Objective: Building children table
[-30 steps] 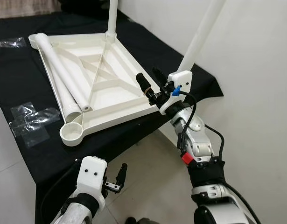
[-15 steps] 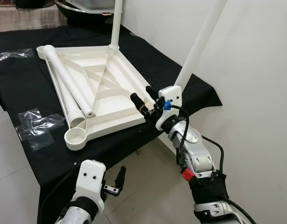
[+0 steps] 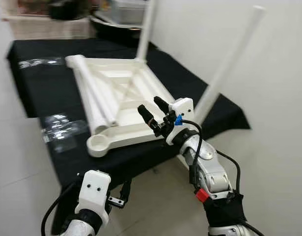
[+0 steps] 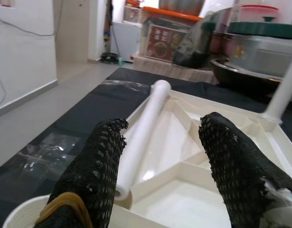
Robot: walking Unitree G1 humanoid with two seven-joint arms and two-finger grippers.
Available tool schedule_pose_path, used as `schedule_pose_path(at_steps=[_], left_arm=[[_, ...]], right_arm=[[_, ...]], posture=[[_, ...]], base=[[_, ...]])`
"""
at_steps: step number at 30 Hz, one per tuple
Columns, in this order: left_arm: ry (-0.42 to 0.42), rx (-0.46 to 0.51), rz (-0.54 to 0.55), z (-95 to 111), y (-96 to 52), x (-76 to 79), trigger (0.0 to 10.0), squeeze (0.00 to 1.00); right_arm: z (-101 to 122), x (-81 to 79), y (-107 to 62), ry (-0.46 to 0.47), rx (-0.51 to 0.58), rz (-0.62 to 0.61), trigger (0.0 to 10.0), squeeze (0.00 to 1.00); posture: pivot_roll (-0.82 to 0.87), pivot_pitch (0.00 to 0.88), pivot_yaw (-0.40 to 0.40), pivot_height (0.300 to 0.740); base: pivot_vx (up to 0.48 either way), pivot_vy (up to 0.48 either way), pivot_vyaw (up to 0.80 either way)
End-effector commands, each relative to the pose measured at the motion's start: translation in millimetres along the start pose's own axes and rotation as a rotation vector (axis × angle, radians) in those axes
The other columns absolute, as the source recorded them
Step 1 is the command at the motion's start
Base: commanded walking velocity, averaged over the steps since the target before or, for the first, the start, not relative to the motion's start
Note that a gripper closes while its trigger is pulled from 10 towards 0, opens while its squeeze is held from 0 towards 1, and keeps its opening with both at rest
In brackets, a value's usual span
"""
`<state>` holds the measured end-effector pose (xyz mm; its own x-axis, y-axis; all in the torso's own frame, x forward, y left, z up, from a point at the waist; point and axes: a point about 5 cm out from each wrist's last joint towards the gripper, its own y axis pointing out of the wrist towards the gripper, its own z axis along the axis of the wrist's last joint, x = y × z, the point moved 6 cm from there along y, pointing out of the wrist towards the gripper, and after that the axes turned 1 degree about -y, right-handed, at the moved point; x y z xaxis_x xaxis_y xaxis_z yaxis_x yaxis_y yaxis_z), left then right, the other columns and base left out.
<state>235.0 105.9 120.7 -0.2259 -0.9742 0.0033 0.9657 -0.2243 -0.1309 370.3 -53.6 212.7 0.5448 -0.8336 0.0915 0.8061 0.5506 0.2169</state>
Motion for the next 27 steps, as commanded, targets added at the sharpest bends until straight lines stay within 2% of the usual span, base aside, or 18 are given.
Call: schedule_pose_path(at_steps=[1,7,14,20,27], left_arm=[[-0.001,-0.013,-0.017,-4,1.5,4.2,10.0,0.0],[0.011,-0.03,-0.012,-8,2.6,2.9,10.0,0.0],[0.005,-0.046,-0.003,-10,3.0,-0.2,10.0,0.0],[0.014,-0.067,-0.001,-13,2.8,-2.0,10.0,0.0],[0.015,-0.057,-0.004,-11,2.9,-0.9,10.0,0.0]], right_arm=[[-3,11.5,-0.2,-0.003,-0.026,-0.037,10.0,0.0],[-4,15.6,3.3,0.032,-0.032,-0.053,10.0,0.0],[-10,11.5,1.3,0.027,-0.05,-0.055,10.0,0.0],[-9,17.0,0.4,0.018,-0.053,-0.076,10.0,0.0],[-6,22.6,5.0,0.002,-0.072,-0.025,10.0,0.0]], posture=[[0.11,0.047,-0.194,0.74],[0.11,0.051,-0.195,0.74],[0.12,0.071,-0.193,0.74],[0.11,0.089,-0.186,0.74],[0.11,0.104,-0.185,0.74]], base=[[0.0,0.0,0.0],[0.0,0.0,0.0],[0.0,0.0,0.0],[-0.107,0.0,0.0],[0.0,0.0,0.0]])
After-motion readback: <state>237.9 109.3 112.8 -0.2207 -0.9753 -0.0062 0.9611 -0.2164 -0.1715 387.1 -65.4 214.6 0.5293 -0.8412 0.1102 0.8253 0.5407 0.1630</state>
